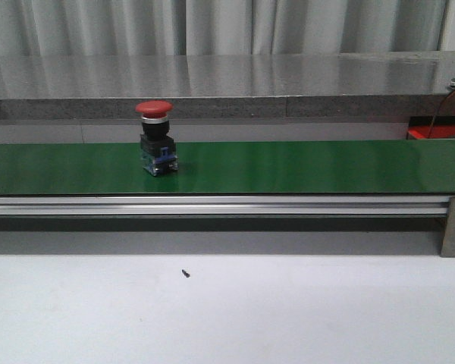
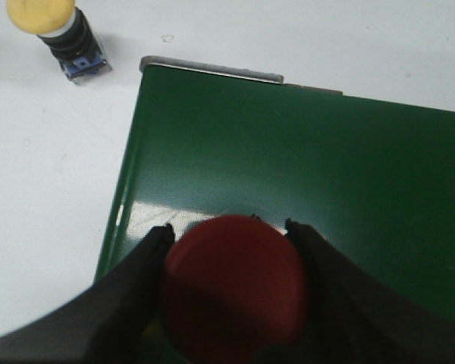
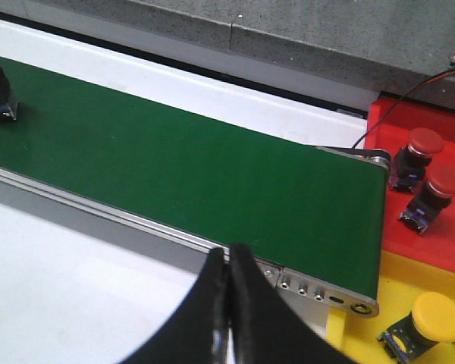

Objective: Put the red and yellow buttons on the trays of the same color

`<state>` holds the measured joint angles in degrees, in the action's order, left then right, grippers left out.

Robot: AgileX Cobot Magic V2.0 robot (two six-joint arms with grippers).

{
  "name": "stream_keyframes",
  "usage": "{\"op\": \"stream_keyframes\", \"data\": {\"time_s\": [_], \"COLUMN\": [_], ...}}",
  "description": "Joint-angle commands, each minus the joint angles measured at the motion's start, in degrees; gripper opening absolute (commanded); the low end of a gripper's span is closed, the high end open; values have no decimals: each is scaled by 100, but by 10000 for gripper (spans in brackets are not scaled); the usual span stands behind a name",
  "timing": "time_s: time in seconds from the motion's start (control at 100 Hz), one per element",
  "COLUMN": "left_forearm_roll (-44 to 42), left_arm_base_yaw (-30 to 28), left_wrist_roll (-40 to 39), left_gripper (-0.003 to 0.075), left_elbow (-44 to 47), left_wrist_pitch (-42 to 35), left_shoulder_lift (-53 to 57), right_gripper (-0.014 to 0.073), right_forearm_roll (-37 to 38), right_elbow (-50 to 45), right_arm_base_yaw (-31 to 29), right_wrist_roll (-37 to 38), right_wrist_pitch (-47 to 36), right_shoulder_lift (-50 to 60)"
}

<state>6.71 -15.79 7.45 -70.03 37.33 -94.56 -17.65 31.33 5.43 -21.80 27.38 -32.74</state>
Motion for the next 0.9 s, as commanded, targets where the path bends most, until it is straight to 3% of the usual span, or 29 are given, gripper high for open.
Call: {"op": "stream_keyframes", "data": {"time_s": [0.0,0.11,0.29,0.37,0.89], "left_forearm_roll": [76,76,76,76,266], "left_arm_base_yaw": [51,63,63,85,729], "left_wrist_roll": [-17,75,109,109,109], "left_gripper": [208,259,507,563,568], "left_elbow": [-135,-135,-135,-135,-169], "left_wrist_pitch": [-337,-346,-373,-373,-707], "left_shoulder_lift": [199,191,191,191,1294], "right_gripper": [-60,-60,-60,-60,-60], "right_forearm_roll": [-4,-4,-4,-4,-4], "right_elbow": [149,149,149,149,149], "right_arm_base_yaw": [-19,-19,-19,-19,-19], "right_wrist_roll": [-5,-5,-5,-5,-5], "right_wrist_pitch": [-383,-383,-383,-383,-383], "right_shoulder_lift": [3,3,3,3,3]}}
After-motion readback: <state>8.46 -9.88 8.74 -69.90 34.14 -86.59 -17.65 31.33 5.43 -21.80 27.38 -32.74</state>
